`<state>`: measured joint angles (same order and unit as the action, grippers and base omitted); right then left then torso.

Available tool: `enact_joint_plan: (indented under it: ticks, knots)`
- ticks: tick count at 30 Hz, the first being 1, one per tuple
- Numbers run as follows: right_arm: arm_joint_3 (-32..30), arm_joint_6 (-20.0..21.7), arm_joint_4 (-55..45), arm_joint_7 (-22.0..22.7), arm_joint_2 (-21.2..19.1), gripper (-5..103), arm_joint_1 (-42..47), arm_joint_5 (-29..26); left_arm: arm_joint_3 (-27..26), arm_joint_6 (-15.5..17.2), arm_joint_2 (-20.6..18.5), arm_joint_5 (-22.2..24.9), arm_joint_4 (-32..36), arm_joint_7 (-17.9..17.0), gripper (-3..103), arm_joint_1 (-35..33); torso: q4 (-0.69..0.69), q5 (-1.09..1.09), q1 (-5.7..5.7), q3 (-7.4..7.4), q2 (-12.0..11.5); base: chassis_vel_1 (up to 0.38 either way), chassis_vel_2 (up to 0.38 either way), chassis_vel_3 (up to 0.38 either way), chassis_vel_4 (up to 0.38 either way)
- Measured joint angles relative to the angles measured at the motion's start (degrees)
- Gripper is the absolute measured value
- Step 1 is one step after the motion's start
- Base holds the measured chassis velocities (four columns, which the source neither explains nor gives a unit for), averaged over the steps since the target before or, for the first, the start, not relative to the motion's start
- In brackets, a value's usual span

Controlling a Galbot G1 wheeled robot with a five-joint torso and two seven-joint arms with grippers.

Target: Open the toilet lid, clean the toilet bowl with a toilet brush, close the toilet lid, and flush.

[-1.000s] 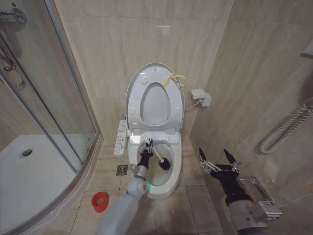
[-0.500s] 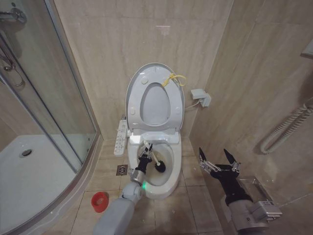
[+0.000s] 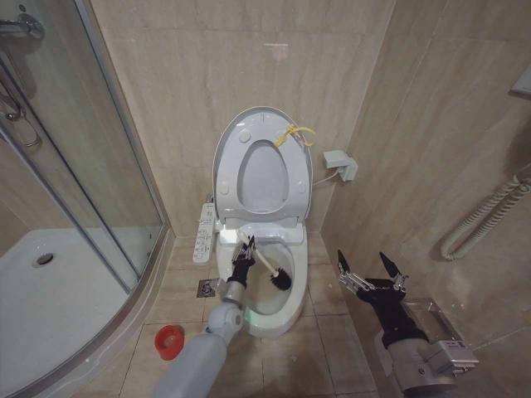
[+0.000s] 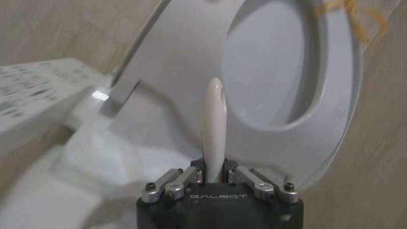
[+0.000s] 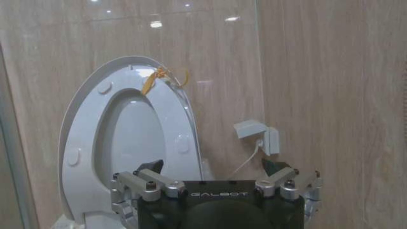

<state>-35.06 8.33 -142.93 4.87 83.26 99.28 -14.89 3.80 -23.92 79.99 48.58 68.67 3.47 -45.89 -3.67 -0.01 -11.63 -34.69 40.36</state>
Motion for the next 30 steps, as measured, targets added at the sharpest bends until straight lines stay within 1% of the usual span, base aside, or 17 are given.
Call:
enact_joint_plan:
  ticks: [3,4,6,10,11,12,14,15,16,18,19,20,21,25,26,29,30]
  knots:
    - [0.0,0.0,0.0,0.0,0.0,100,0.0,0.0,0.11,0.68,-2.06,-6.52,0.15,-1.33,18,-0.42,0.01,0.0,0.0,0.0,0.0,0.0,0.0,0.0,0.0]
    - [0.0,0.0,0.0,0.0,0.0,100,0.0,0.0,0.11,0.68,-2.06,-6.52,0.15,-1.33,18,-0.42,0.01,0.0,0.0,0.0,0.0,0.0,0.0,0.0,0.0]
    - [0.0,0.0,0.0,0.0,0.0,100,0.0,0.0,0.17,-0.03,-2.89,-12.38,-0.94,-1.52,18,-0.11,0.0,0.0,0.0,0.0,0.0,0.0,0.0,0.0,0.0]
    - [0.0,0.0,0.0,0.0,0.0,100,0.0,0.0,0.71,-0.94,-2.96,-14.29,-1.86,-1.17,18,0.48,0.0,0.01,0.0,0.0,0.0,0.0,0.0,0.0,0.0]
    - [0.0,0.0,0.0,0.0,0.0,100,0.0,0.0,1.4,-1.54,-2.3,-11.48,-2.04,-0.13,18,0.86,0.01,0.01,0.0,0.0,0.0,0.0,0.0,0.0,0.0]
    - [0.0,0.0,0.0,0.0,0.0,100,0.0,0.0,1.4,-1.54,-2.3,-11.48,-2.04,-0.13,18,0.86,0.01,0.01,0.0,0.0,0.0,0.0,0.0,0.0,0.0]
    - [0.0,0.0,0.0,-0.01,0.0,100,0.0,0.0,2.26,-1.75,-0.76,-2.9,-1.06,0.69,18,1.23,0.01,0.01,0.0,0.0,0.0,0.0,0.0,0.0,0.0]
    - [0.0,0.0,0.0,0.0,0.0,100,0.0,0.0,2.47,-1.39,0.77,3.47,0.16,0.67,18,1.58,-0.01,0.01,0.0,0.0,0.0,0.0,0.0,0.0,0.0]
    - [0.0,0.0,0.0,0.0,0.0,100,0.0,0.0,2.33,-1.12,1.41,5.63,0.4,0.52,18,1.83,-0.02,0.02,0.01,0.01,0.01,0.0,0.0,0.0,0.0]
    - [0.0,0.0,0.0,0.0,0.0,100,0.0,0.0,2.22,-0.94,2.06,6.47,0.04,0.42,18,2.22,0.01,0.04,0.01,0.01,0.01,0.0,0.0,0.0,0.0]
    - [0.0,0.0,0.0,0.0,0.0,100,0.0,0.0,2.14,-1.01,2.28,5.5,-0.91,0.6,18,2.52,0.0,0.03,0.01,0.01,0.01,0.0,0.0,0.0,0.0]
    - [0.0,0.0,0.0,0.0,0.0,100,0.0,0.0,2.06,-1.47,2.08,1.99,-2.99,1.32,18,2.93,0.0,0.02,0.01,0.01,0.0,0.0,0.0,0.0,0.0]
    - [0.0,0.0,0.0,0.0,0.0,100,0.0,0.0,2.06,-1.47,2.08,1.99,-2.99,1.32,18,2.93,0.0,0.02,0.01,0.01,0.0,0.0,0.0,0.0,0.0]
    - [0.0,0.0,0.0,0.0,0.0,100,0.0,0.0,1.43,-2.16,0.12,-6.88,-5.69,2.62,18,2.68,0.0,0.01,0.0,0.0,0.0,0.0,0.0,0.0,0.0]
    - [0.0,0.0,0.0,0.0,0.0,100,0.0,0.0,1.43,-2.16,0.12,-6.88,-5.69,2.62,18,2.68,0.0,0.01,0.0,0.0,0.0,0.0,0.0,0.0,0.0]
    - [0.0,0.0,0.0,0.0,0.0,100,0.0,0.0,0.22,-3.53,-0.3,-14.11,-7.91,3.64,18,2.7,-0.01,0.0,0.01,0.0,0.0,0.0,0.0,0.0,0.0]
    - [0.0,0.0,0.0,0.0,0.0,100,0.0,0.0,0.22,-3.53,-0.3,-14.11,-7.91,3.64,18,2.7,-0.01,0.0,0.01,0.0,0.0,0.0,0.0,0.0,0.0]
